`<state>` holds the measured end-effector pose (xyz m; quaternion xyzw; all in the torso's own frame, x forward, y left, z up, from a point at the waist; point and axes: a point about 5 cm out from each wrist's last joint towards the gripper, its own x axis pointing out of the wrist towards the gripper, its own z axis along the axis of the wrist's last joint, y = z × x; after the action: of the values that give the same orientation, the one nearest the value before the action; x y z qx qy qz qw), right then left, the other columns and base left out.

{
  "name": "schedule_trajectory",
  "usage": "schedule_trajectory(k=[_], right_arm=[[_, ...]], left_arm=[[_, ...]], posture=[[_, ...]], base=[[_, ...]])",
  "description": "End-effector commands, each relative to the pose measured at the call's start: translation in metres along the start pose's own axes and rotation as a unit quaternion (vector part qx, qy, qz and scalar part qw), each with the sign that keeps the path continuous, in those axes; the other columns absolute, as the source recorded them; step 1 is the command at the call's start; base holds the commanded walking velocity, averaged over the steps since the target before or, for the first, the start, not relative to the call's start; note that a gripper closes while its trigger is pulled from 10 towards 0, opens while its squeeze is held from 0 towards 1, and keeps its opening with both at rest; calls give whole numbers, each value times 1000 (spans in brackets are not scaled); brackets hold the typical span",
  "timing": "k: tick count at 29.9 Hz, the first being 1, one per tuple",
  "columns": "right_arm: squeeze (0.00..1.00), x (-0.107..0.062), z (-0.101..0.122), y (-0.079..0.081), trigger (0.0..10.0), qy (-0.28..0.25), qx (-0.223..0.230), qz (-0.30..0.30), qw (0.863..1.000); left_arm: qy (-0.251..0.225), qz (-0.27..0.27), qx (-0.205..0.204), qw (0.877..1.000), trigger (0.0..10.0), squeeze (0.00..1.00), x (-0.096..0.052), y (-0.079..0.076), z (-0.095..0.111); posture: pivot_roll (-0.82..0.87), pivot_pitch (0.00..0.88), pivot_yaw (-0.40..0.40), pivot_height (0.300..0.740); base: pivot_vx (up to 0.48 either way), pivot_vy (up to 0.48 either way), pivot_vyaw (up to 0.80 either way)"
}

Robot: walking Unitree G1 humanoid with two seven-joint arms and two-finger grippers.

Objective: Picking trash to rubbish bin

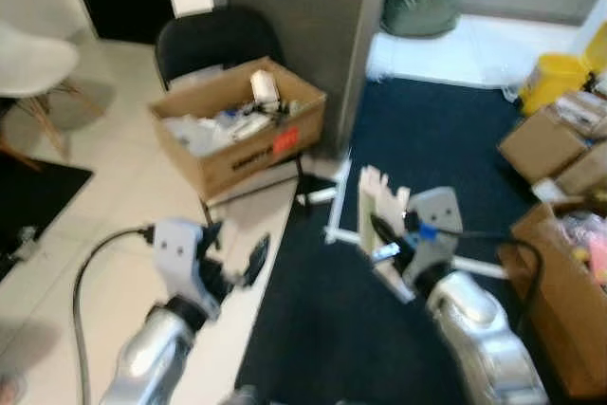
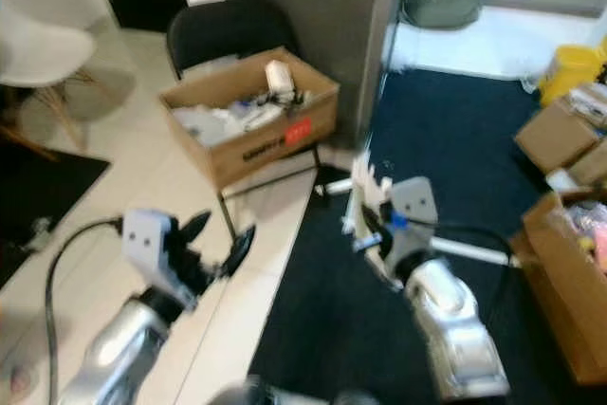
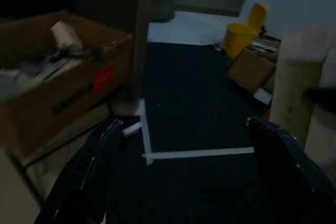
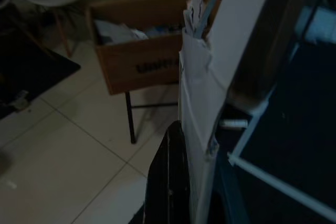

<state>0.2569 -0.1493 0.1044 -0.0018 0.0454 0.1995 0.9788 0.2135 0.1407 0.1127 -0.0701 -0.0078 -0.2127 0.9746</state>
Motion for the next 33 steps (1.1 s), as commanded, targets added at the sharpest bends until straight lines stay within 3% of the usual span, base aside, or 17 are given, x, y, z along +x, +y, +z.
schedule_trajectory(k=[1, 33], right_arm=[[0, -1, 1, -3, 10000, -1, -4, -3, 1000], [0, -3, 4, -2, 10000, -8, -9, 3, 1000]], left_arm=[[8, -3, 3, 1000, 10000, 0, -1, -1, -3], [7, -2, 3, 1000, 10000, 0, -2, -3, -2]], posture=[[-90, 40, 55, 740], [-81, 55, 53, 740]], base=[[480, 0, 0], [480, 0, 0]])
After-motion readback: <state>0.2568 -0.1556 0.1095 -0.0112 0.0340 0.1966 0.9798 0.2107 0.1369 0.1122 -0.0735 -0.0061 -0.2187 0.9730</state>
